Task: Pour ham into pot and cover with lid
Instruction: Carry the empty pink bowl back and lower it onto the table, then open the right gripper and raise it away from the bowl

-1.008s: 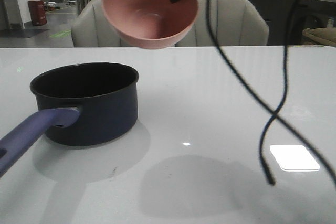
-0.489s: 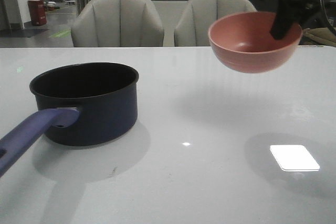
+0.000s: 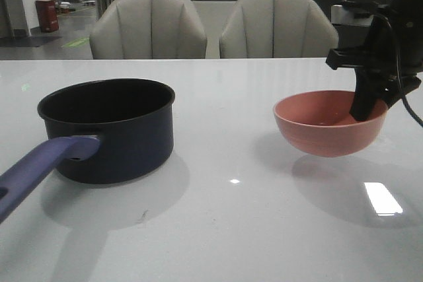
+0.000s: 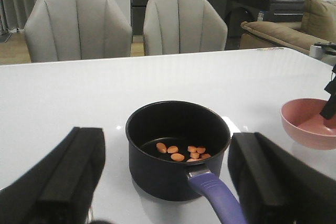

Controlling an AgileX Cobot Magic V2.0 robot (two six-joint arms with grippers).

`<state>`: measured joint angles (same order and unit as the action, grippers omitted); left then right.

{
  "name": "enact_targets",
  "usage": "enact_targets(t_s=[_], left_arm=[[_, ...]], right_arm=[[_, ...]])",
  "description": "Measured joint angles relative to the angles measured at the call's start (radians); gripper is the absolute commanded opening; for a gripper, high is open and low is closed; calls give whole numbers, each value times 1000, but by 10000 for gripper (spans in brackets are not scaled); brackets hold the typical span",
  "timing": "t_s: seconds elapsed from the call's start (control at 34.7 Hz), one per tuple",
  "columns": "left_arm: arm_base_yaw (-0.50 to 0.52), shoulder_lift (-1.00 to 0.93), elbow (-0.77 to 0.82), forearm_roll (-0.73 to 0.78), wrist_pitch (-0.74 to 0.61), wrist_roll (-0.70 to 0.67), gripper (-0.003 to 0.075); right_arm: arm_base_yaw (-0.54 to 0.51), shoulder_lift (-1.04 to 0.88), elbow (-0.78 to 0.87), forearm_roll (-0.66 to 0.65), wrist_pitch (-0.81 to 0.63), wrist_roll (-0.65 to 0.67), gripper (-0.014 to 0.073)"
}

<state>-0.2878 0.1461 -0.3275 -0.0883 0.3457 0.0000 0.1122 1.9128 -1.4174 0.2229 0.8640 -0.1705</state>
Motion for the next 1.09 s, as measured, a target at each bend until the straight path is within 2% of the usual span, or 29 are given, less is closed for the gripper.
enact_targets(t_s=[0.12,0.2,0.55,0.84,1.09], left_arm=[[0,0,0,0,0,0,529],[0,0,0,0,0,0,529],[0,0,0,0,0,0,529],[0,0,0,0,0,0,529],[0,0,0,0,-2,0,529]], right_arm=[[0,10,-1,4,0,2,342],[0,11,-1,2,0,2,379],[0,-22,-1,-65,3,2,383],[0,-263,38,-26,-69,-20,383],[45,-550,276,-9,-284,-48,383]])
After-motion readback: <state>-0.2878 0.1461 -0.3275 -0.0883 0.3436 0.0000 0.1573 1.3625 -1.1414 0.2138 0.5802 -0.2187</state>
